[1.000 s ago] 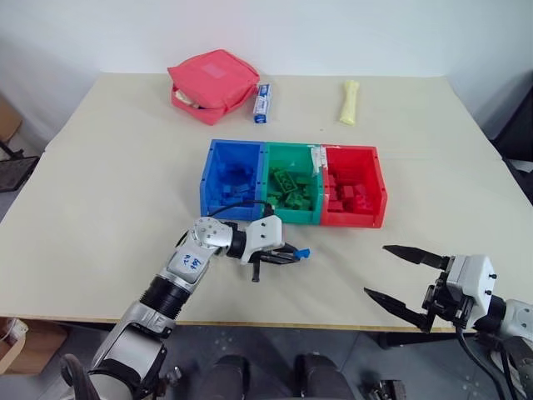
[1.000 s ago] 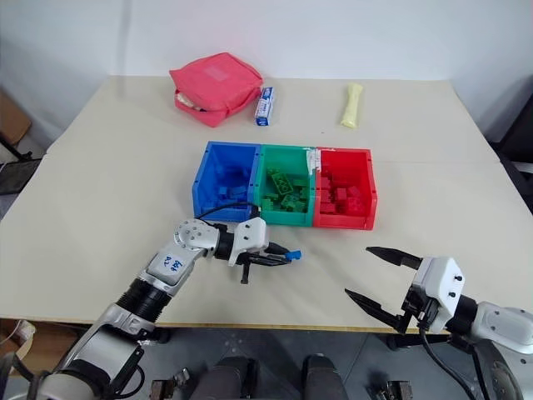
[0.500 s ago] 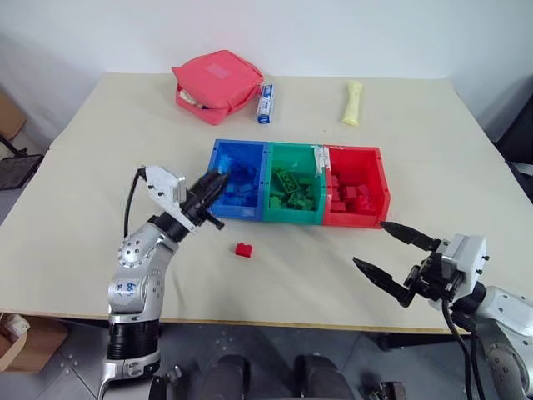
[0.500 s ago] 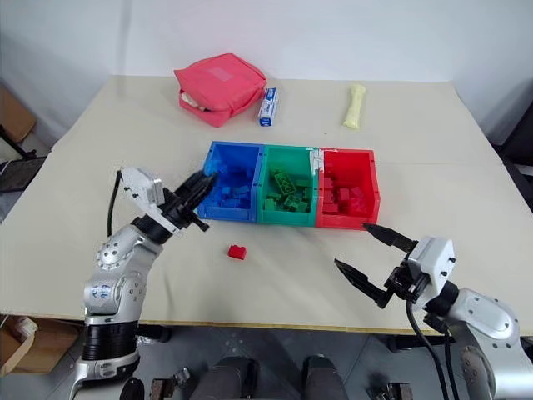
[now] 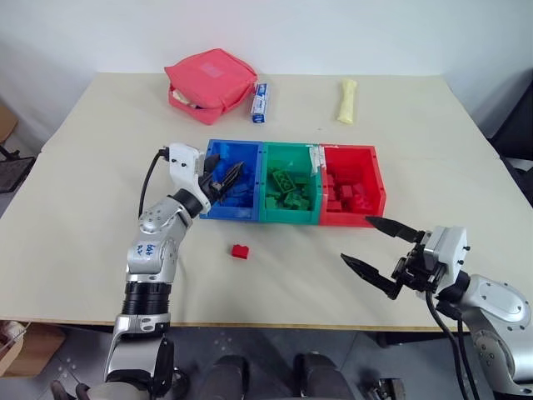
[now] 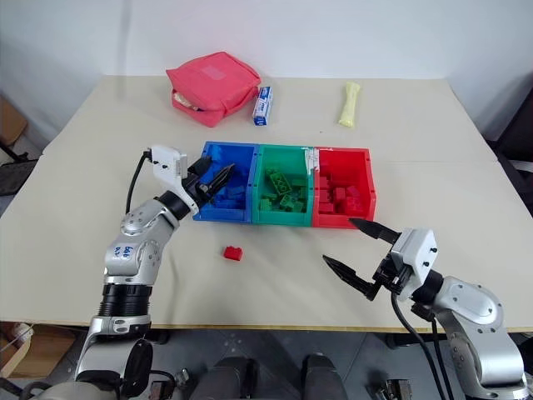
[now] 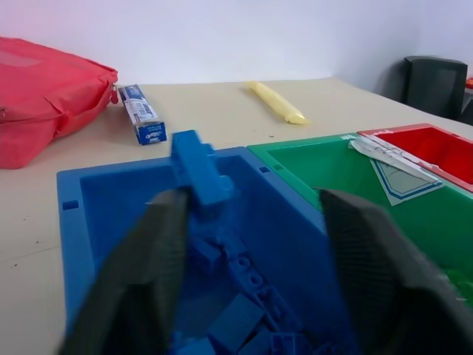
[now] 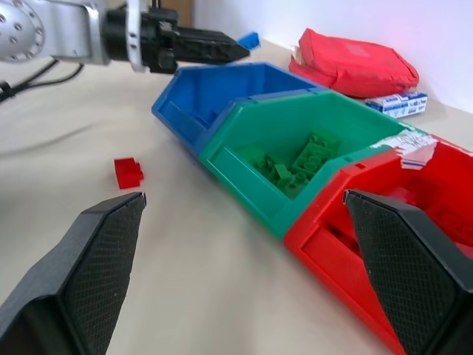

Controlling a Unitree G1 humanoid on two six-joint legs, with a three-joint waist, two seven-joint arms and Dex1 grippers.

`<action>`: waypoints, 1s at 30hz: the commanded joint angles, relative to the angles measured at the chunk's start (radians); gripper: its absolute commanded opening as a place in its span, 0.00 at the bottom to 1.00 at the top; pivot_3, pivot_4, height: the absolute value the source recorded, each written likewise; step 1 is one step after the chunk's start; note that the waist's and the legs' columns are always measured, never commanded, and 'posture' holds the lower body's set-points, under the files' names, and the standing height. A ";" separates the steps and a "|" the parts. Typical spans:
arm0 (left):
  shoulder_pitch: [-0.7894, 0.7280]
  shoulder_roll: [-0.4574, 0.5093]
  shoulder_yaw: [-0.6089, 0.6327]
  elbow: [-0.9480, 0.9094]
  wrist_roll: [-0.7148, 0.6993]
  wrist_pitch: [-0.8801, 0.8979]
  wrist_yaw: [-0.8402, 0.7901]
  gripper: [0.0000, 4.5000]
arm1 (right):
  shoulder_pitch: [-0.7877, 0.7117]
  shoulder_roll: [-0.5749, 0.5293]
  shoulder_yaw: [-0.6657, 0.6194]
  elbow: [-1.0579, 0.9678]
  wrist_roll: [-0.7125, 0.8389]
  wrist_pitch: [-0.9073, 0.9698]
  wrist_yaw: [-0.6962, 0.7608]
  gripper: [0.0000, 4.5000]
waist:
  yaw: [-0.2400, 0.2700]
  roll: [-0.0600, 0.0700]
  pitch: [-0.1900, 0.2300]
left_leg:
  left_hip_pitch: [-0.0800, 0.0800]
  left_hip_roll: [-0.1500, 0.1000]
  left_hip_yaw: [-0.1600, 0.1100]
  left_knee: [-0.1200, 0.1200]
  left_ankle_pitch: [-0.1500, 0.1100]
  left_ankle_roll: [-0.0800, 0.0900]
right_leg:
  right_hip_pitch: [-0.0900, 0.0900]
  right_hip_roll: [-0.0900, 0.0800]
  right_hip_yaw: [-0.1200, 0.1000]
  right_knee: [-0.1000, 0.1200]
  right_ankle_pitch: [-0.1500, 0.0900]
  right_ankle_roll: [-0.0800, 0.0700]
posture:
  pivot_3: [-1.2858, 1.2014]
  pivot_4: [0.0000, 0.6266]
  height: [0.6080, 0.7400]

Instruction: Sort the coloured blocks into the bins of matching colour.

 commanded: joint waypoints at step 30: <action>0.307 0.526 0.019 0.098 -0.079 -0.207 -0.757 0.97 | -0.053 -0.111 -0.011 0.137 -0.007 -0.031 0.210 1.00 | -0.007 0.000 0.000 | 0.001 0.000 -0.001 -0.004 -0.001 0.001 | 0.001 -0.003 -0.001 -0.003 -0.001 -0.003 | 0.52 0.24 1.00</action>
